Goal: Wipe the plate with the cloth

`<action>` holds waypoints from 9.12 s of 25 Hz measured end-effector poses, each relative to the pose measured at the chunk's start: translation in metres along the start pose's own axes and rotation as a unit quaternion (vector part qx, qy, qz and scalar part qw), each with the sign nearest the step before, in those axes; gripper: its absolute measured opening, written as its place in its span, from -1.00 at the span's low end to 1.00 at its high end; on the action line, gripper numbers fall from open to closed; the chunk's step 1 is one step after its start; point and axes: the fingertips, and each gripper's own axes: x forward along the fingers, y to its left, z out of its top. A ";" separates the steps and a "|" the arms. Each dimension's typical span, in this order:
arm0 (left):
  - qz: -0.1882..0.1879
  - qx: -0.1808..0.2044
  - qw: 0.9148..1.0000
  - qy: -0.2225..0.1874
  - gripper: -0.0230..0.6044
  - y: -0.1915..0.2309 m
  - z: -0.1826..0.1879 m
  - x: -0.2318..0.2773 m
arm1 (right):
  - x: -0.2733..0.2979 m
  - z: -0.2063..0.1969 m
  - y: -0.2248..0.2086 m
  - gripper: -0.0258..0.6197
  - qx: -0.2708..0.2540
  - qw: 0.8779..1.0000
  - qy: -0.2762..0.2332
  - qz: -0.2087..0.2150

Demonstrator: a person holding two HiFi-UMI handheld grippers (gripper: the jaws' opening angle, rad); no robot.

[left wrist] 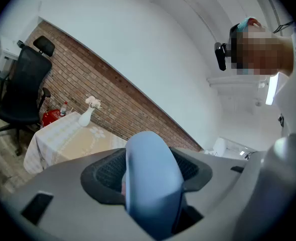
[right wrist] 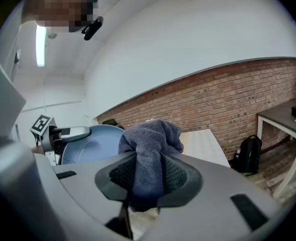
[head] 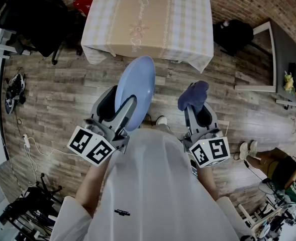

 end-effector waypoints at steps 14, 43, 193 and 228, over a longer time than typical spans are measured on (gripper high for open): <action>0.018 -0.008 1.000 -0.016 -0.06 0.038 0.026 -0.014 | 0.034 0.005 0.026 -0.53 -0.006 1.000 -0.004 0.024; 0.124 -0.032 0.988 -0.091 -0.06 0.285 0.209 0.036 | 0.372 0.074 0.104 -0.53 -0.036 0.986 0.040 0.159; -0.180 -0.027 0.982 0.050 -0.05 0.402 0.372 0.244 | 0.643 0.166 0.233 -0.53 -0.112 0.986 -0.002 0.120; -0.208 -0.059 0.976 0.039 -0.05 0.381 0.378 0.236 | 0.655 0.168 0.122 -0.53 -0.062 0.998 0.002 -0.005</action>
